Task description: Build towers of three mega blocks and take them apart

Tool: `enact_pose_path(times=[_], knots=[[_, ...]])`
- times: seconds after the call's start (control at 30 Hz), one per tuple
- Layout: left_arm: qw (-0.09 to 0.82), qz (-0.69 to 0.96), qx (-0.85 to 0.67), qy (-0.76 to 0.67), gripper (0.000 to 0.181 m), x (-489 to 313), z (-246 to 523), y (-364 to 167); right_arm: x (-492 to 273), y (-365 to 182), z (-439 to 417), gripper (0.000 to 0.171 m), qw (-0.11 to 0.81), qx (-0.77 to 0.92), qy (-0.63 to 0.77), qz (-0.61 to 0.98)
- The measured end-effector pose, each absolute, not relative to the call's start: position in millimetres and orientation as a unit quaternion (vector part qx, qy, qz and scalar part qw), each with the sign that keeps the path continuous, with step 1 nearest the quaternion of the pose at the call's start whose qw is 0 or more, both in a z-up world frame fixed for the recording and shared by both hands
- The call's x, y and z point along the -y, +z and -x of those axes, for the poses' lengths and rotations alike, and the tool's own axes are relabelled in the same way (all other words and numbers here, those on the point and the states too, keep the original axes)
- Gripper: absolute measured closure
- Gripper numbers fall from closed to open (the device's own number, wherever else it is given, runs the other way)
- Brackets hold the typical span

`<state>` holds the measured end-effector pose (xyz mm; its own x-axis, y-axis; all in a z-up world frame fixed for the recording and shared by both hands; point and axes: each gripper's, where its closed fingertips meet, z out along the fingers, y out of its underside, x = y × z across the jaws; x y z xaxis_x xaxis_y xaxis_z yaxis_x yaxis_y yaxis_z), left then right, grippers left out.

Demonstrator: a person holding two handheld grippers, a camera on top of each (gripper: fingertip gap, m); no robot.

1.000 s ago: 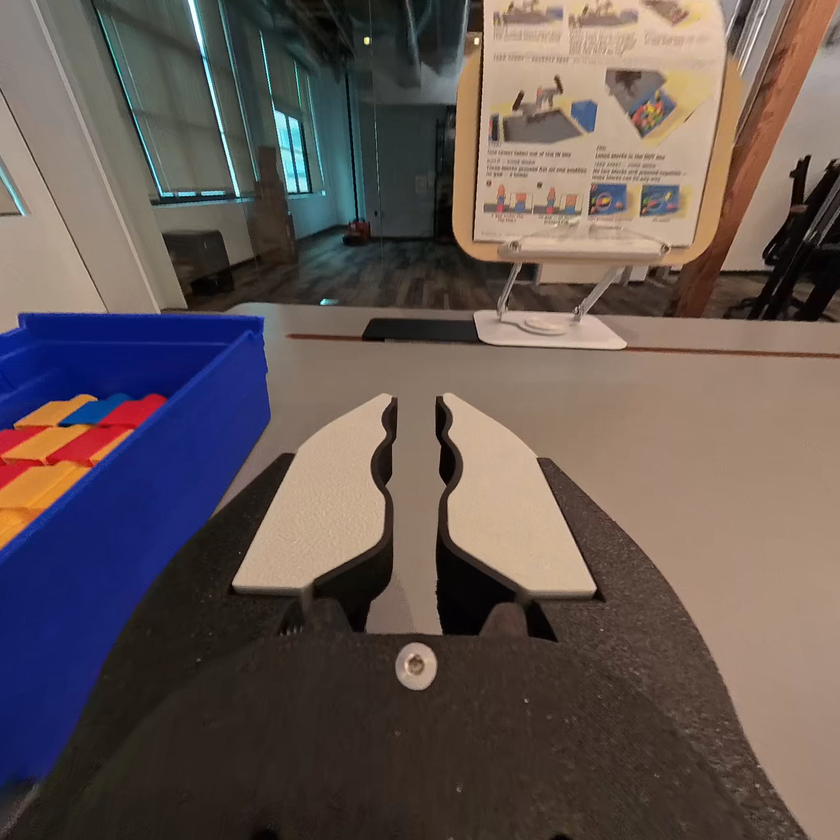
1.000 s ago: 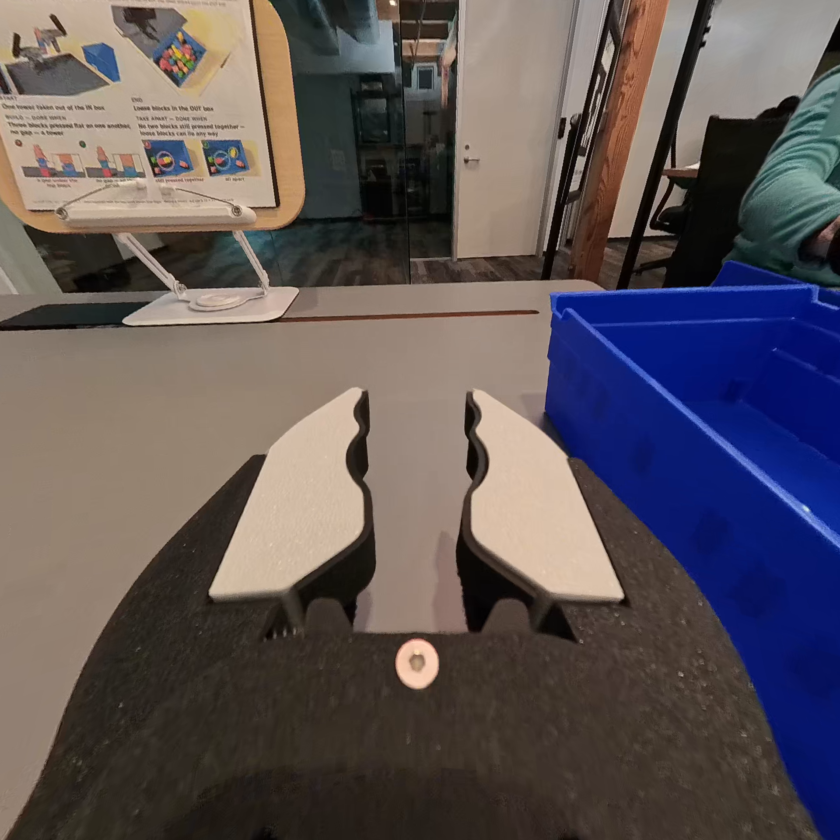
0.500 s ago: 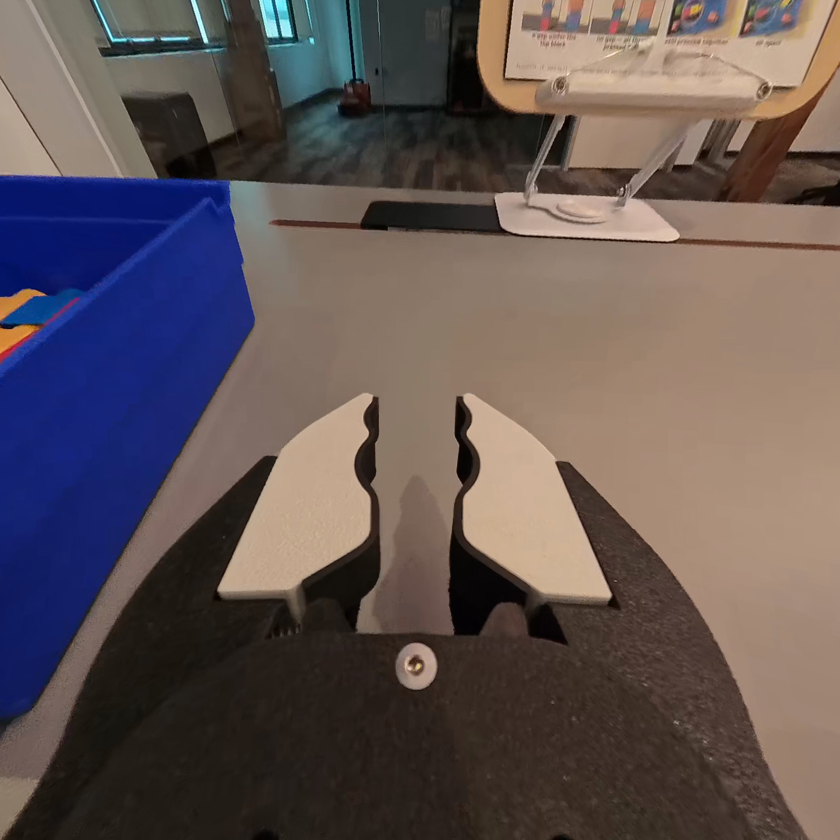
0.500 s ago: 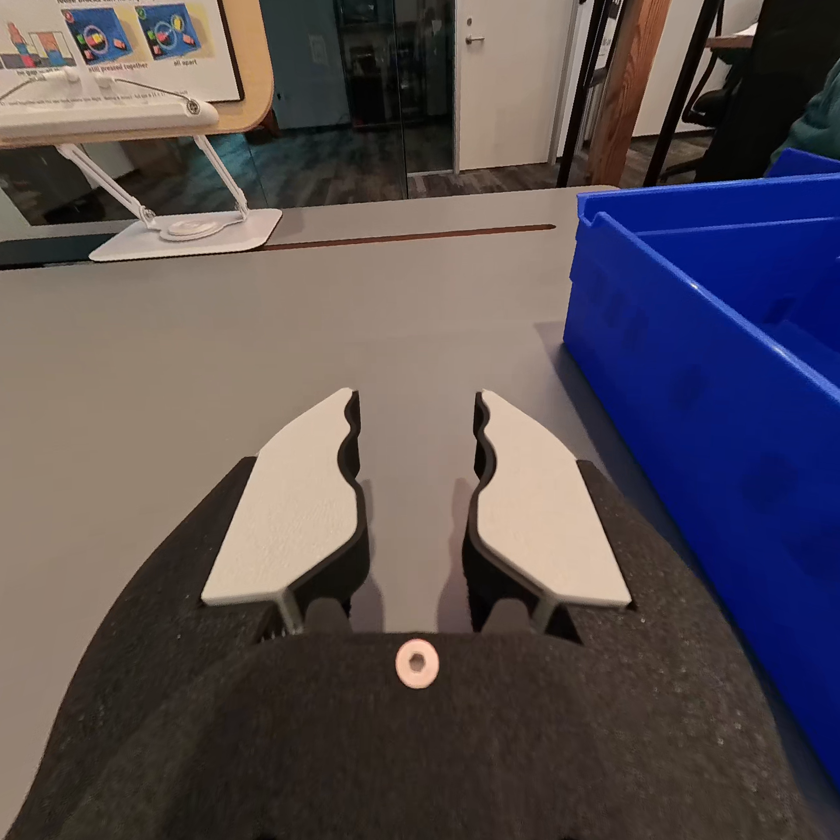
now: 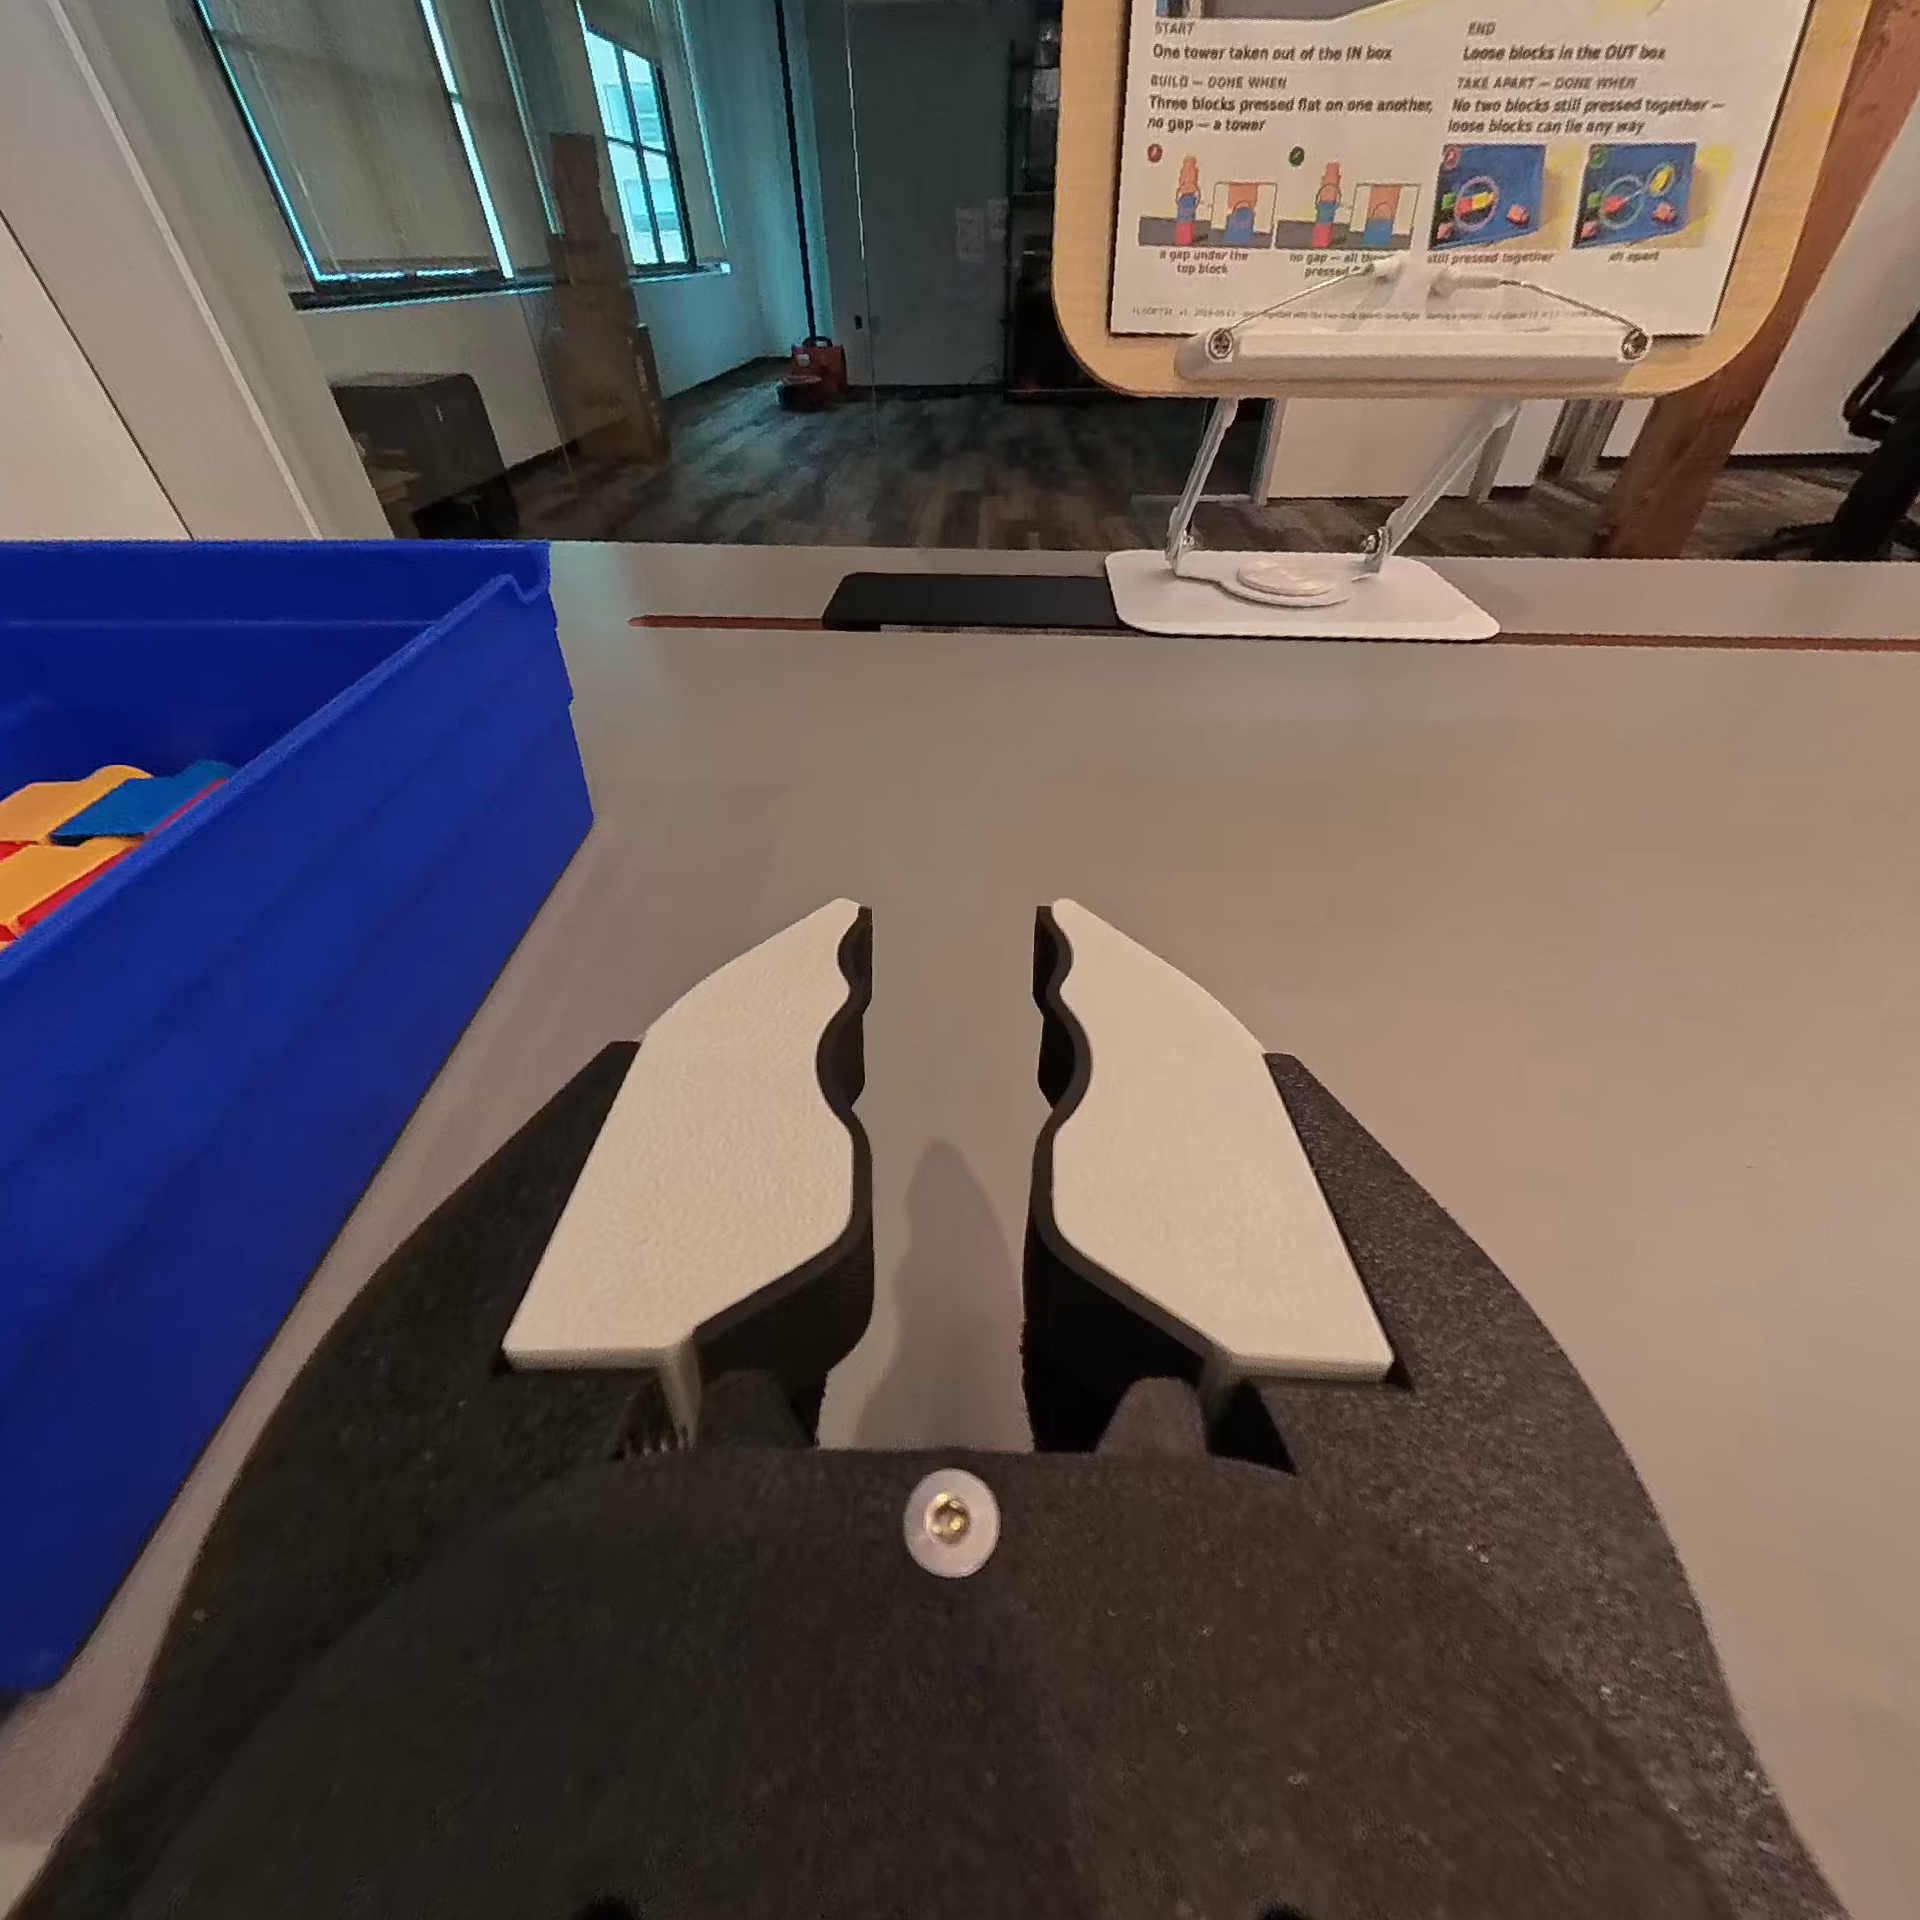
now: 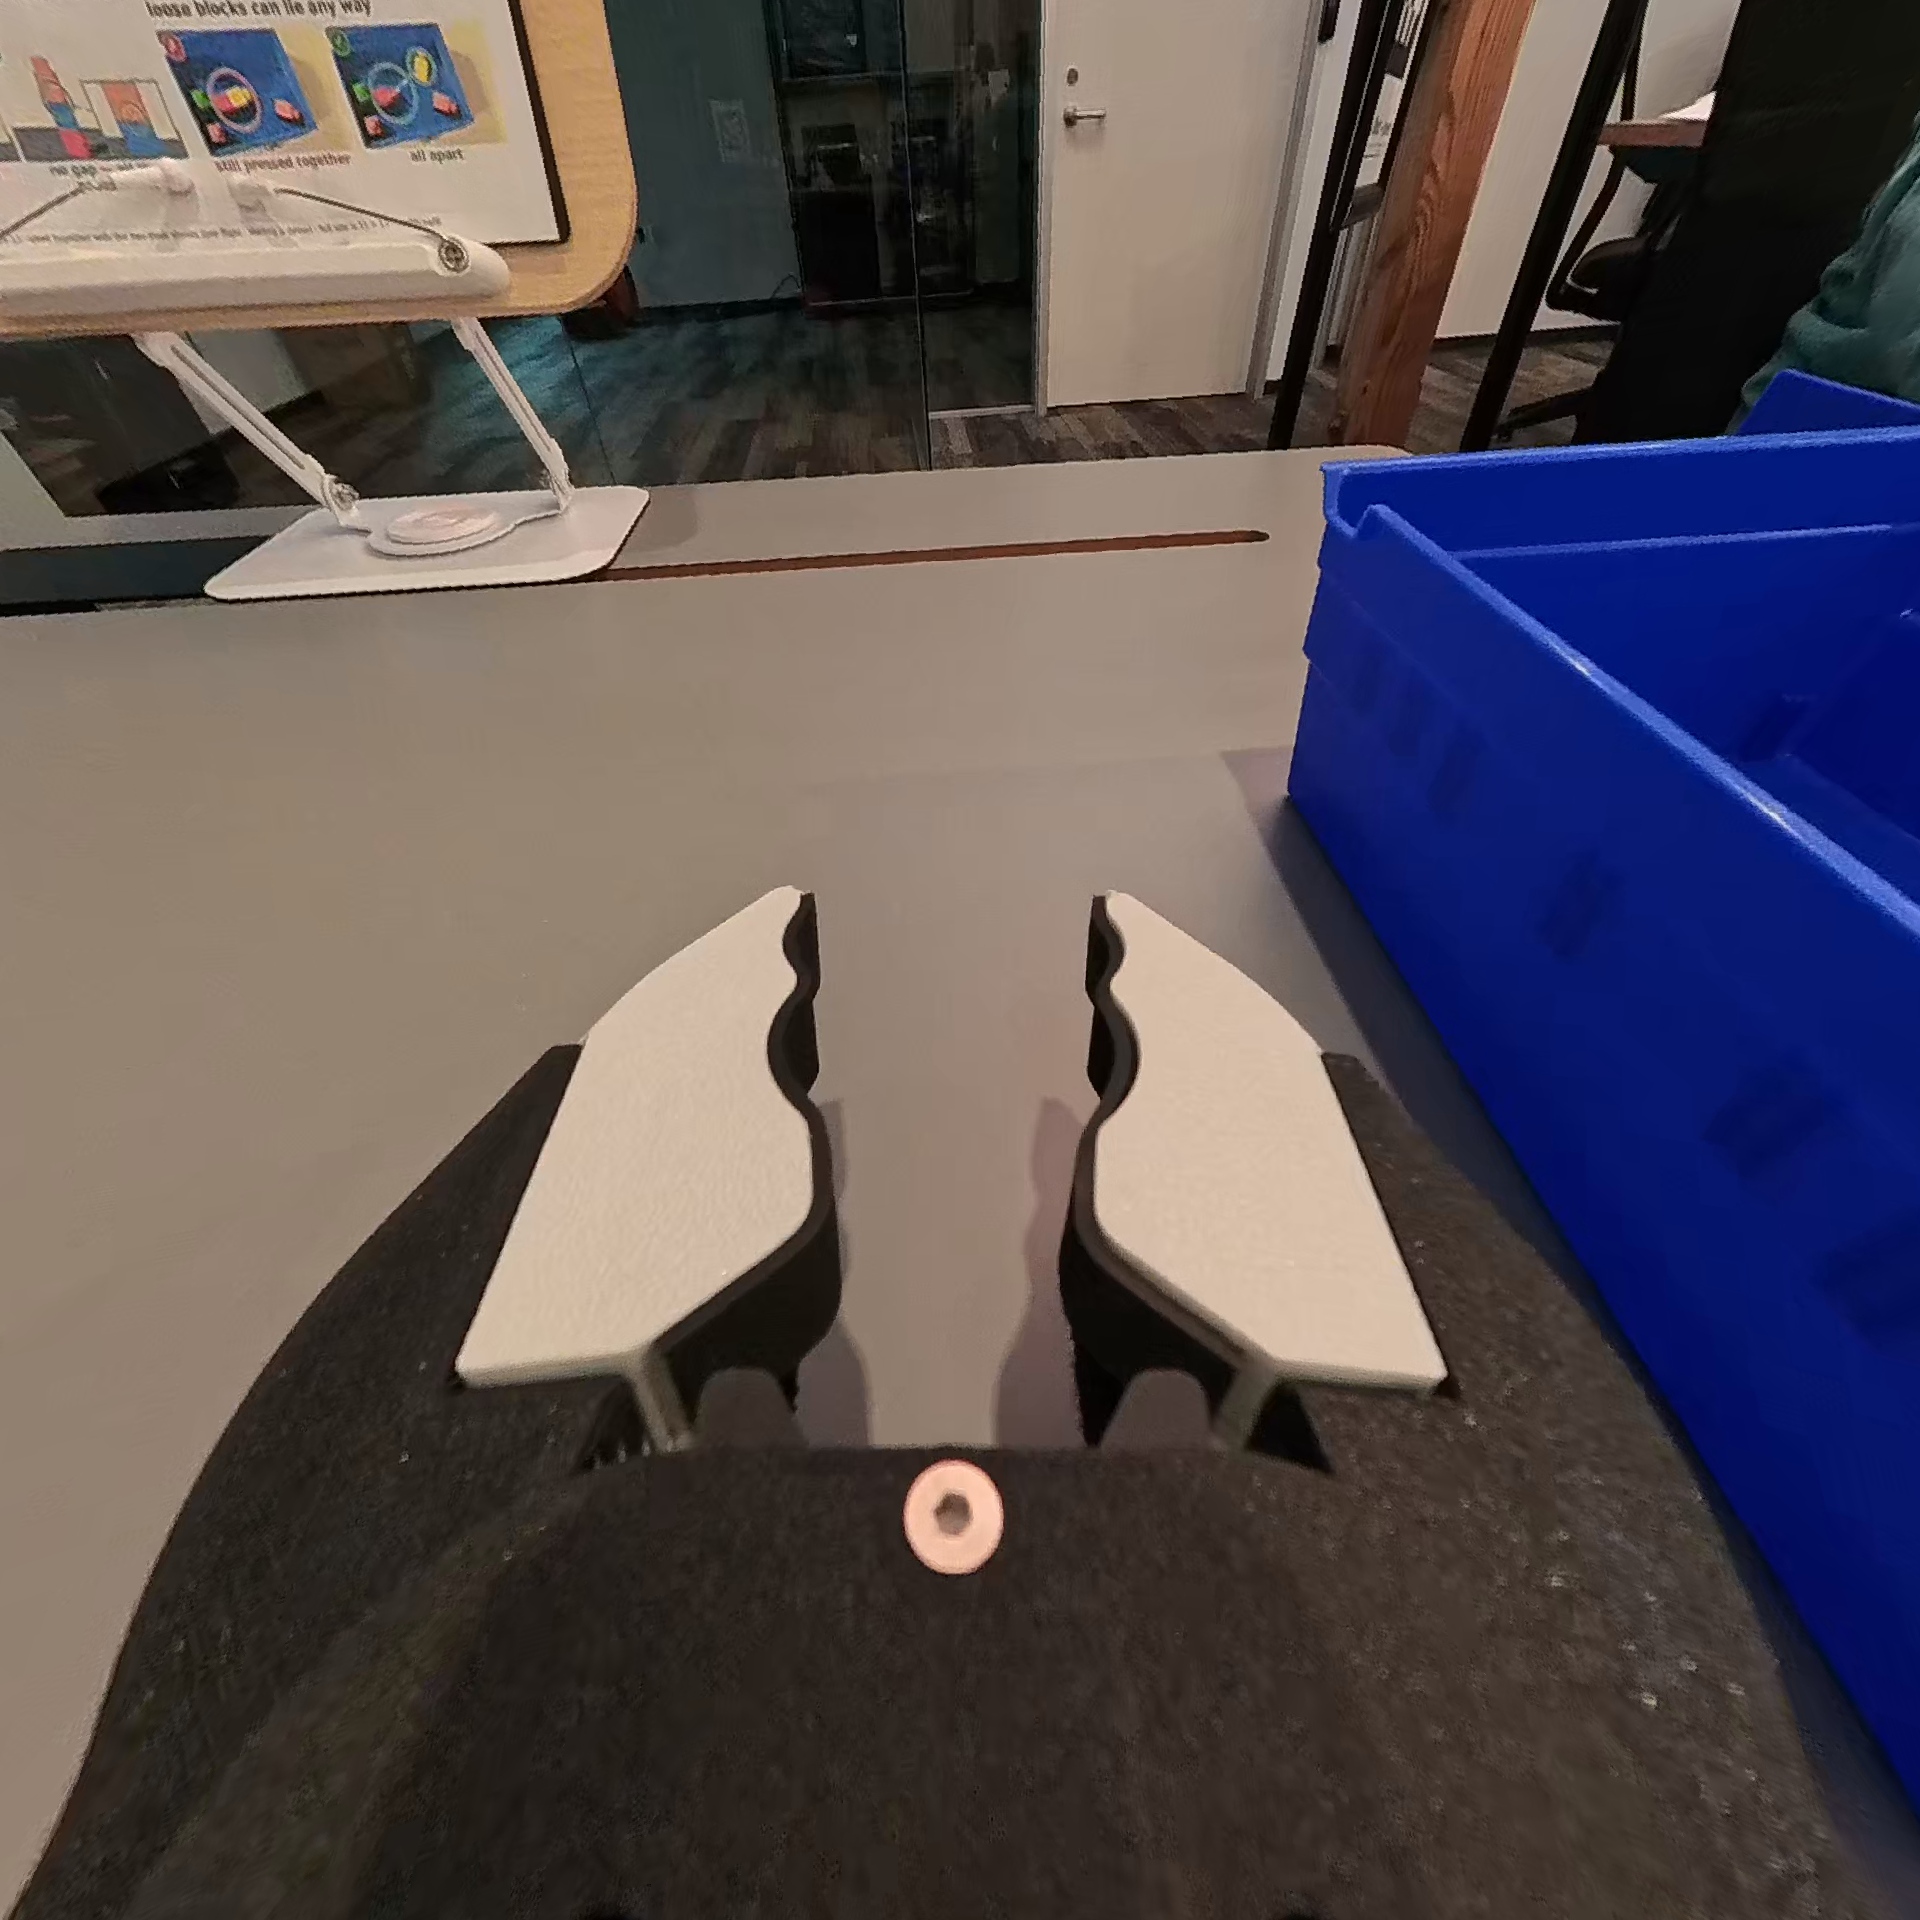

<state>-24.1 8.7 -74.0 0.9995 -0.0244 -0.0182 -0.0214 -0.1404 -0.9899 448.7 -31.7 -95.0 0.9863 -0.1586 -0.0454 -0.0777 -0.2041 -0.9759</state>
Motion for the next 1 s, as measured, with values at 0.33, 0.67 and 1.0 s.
enact_pose_path(times=[0.33,0.67,1.0], knots=[[0.637,0.770,-0.019,-0.012,0.148,-12.3,19.5,-78.1,24.3,-93.0,-423.9,0.117,0.624,-0.063,-0.010,0.779],[0.644,0.762,-0.057,0.023,0.139,-17.5,-27.7,-50.1,18.6,-23.4,-315.7,0.067,0.692,-0.008,0.048,0.720],[0.631,0.771,-0.064,0.060,0.134,-22.9,-48.1,-36.2,59.8,60.2,-198.6,0.038,0.765,0.042,0.170,0.619]])
